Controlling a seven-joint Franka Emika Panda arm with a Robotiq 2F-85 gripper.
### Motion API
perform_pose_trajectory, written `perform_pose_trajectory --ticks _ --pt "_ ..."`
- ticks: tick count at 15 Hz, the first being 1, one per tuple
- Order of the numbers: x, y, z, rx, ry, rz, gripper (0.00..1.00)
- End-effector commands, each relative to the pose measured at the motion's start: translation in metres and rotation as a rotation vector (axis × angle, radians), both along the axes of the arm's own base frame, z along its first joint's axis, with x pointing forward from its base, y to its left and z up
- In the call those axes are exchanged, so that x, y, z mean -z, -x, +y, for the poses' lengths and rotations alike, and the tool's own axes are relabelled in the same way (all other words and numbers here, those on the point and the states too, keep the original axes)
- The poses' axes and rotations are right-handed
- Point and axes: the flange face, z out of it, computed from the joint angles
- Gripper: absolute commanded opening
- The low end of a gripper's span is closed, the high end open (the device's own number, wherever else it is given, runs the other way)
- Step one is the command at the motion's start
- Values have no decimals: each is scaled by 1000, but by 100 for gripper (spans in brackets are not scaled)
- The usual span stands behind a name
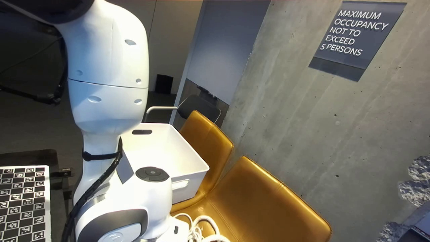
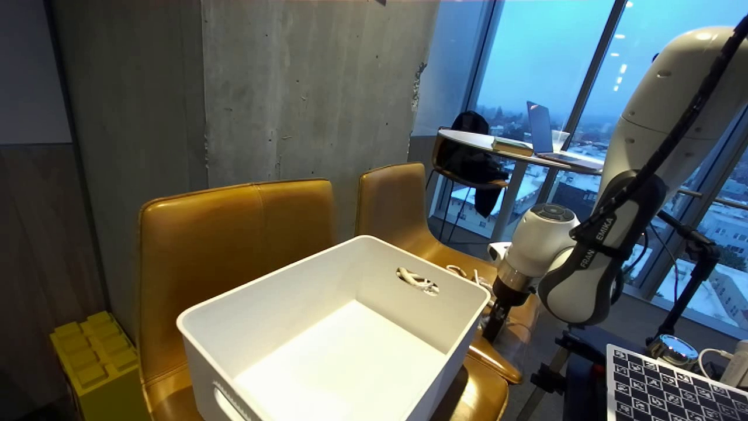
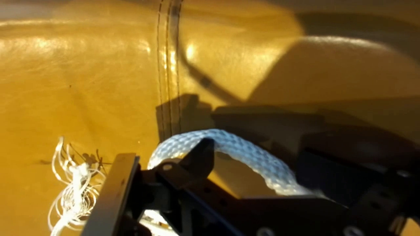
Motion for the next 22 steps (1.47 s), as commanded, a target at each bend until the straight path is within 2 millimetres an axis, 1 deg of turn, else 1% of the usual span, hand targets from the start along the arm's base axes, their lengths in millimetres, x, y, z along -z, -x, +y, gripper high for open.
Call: perform_pose_trajectory --ticks 1,3,6,11,14,15,16,18,20,21,22 --pt "26 14 -4 4 15 48 37" --pt "25 13 -4 5 17 50 23" --pt "21 9 -3 -1 19 52 0" --pt "16 3 1 -11 26 57 0" --pt "7 -6 7 -36 42 60 0" --pt "2 -10 10 -59 50 61 25" --pt "-1 -14 13 -84 58 68 28" --pt "-8 -18 19 -186 71 99 39" --pt "-13 -23 26 -300 69 112 54" --pt "-14 -25 29 -351 74 122 62" --pt "-13 -27 32 -402 75 134 68"
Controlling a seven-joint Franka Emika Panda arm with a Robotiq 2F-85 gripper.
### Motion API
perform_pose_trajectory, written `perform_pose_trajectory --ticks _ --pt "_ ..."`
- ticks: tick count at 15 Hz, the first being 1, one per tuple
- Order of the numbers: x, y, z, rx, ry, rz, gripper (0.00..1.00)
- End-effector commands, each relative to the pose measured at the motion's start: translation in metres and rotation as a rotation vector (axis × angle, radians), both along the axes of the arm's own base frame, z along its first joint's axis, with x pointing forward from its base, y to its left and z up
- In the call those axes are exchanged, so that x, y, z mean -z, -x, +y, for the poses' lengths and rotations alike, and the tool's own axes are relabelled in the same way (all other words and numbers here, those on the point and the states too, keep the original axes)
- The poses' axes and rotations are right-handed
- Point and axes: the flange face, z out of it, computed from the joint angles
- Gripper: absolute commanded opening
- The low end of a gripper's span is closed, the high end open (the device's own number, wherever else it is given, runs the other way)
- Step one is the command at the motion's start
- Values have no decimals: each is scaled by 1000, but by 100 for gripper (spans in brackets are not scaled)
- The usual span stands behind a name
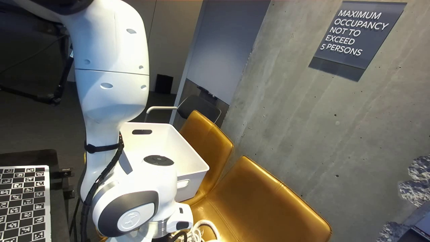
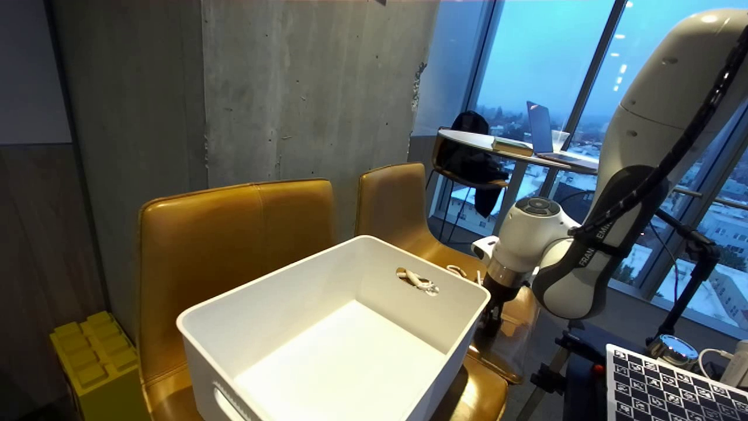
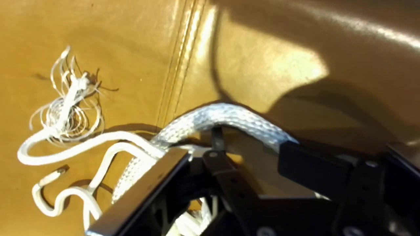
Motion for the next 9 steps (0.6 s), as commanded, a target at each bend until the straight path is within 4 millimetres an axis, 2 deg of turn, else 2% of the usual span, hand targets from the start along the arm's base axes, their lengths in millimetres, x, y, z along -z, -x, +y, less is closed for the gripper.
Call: perform_pose_trajectory --ticks 1,4,9 --pt "0 -5 16 -187 2 65 75" --pt "6 -1 27 -276 0 102 99" --pt "5 6 47 -418 -10 158 100"
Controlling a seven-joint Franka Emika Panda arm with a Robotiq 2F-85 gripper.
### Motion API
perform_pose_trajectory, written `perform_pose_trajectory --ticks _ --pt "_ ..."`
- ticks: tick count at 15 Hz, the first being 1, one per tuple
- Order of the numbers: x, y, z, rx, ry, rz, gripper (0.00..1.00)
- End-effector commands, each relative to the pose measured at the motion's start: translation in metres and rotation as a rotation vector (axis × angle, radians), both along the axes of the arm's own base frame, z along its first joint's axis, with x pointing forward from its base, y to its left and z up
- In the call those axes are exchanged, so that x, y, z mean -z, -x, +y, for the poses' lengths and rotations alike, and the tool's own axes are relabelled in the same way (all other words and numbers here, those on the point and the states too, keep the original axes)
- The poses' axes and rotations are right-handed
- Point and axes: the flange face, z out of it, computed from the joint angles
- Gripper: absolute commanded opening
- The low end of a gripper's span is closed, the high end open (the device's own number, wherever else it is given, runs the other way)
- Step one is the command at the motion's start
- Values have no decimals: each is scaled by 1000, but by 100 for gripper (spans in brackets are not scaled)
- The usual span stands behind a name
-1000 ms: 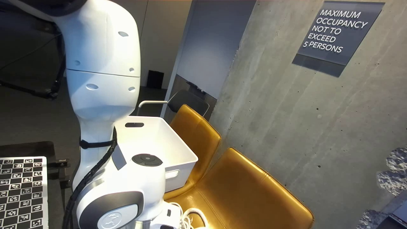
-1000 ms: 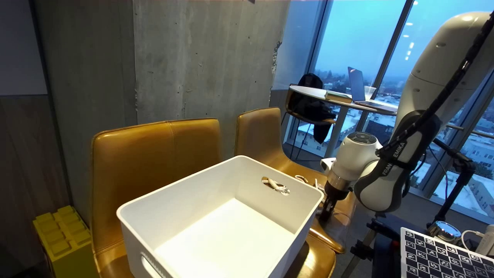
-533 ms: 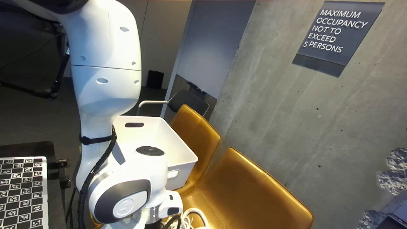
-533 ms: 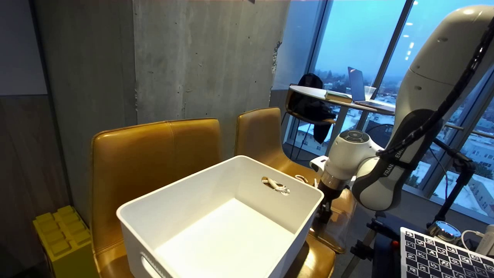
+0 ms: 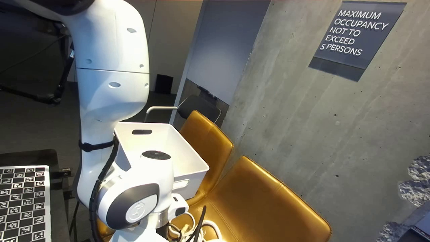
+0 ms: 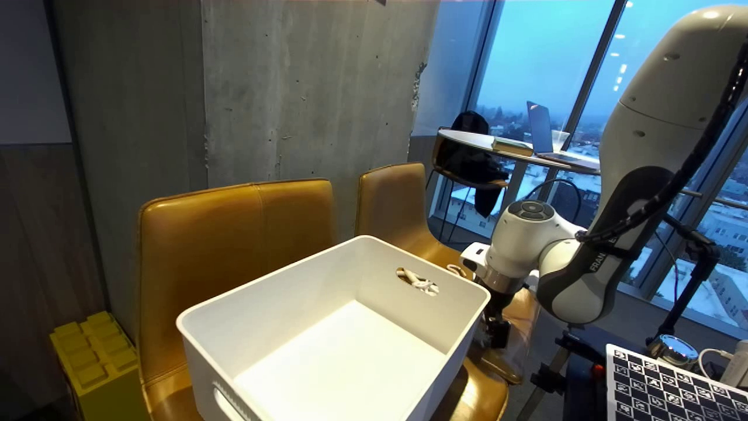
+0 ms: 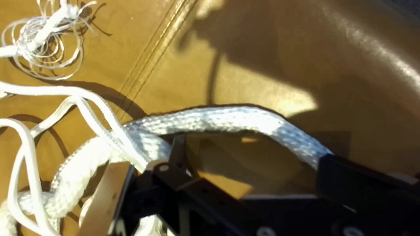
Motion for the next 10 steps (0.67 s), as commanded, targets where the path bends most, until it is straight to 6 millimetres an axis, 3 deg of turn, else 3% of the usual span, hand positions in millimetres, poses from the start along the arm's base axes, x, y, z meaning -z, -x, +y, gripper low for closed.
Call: perform_pose_trajectory --ticks 1,6,10 --pt "-3 7 27 -122 -24 63 100" --pt "-28 -12 59 -178 -42 81 100" --pt "-33 0 73 -179 -55 136 100"
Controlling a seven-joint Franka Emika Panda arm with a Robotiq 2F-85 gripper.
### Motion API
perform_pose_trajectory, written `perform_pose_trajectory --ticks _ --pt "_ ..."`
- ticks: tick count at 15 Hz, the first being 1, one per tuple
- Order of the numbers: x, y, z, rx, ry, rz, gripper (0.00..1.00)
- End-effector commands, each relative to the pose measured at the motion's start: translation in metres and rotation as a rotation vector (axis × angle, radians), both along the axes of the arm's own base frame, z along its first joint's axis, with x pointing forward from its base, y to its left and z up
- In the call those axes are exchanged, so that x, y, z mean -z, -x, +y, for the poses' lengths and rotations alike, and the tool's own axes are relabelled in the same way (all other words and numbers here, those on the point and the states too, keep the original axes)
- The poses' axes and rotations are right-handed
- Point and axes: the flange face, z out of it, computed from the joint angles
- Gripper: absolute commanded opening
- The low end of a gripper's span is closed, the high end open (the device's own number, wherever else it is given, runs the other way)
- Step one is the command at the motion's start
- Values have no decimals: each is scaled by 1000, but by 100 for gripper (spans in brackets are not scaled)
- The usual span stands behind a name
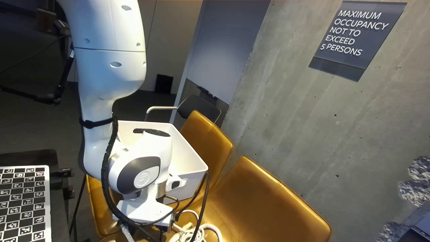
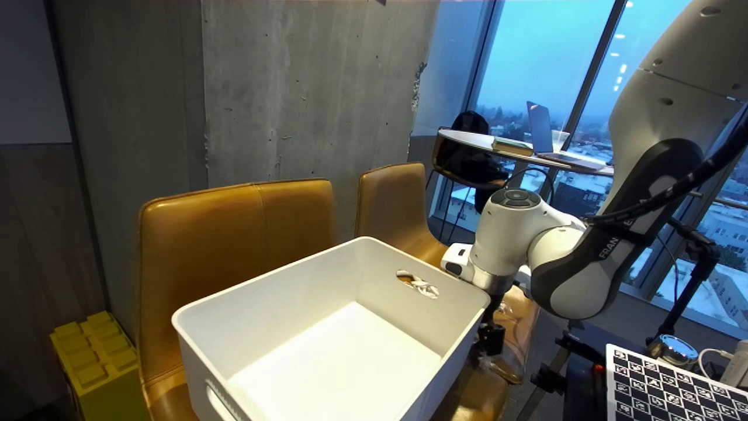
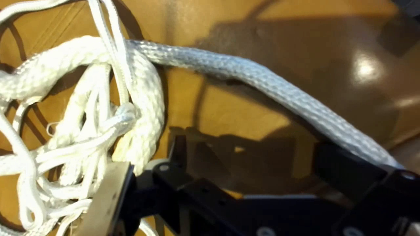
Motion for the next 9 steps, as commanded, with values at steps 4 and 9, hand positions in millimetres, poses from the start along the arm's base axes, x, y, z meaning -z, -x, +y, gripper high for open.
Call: perform_pose_trajectory --ticks 4,9 --pt "-23 35 0 -1 -8 94 100" --pt "-63 31 -20 -51 -17 66 100"
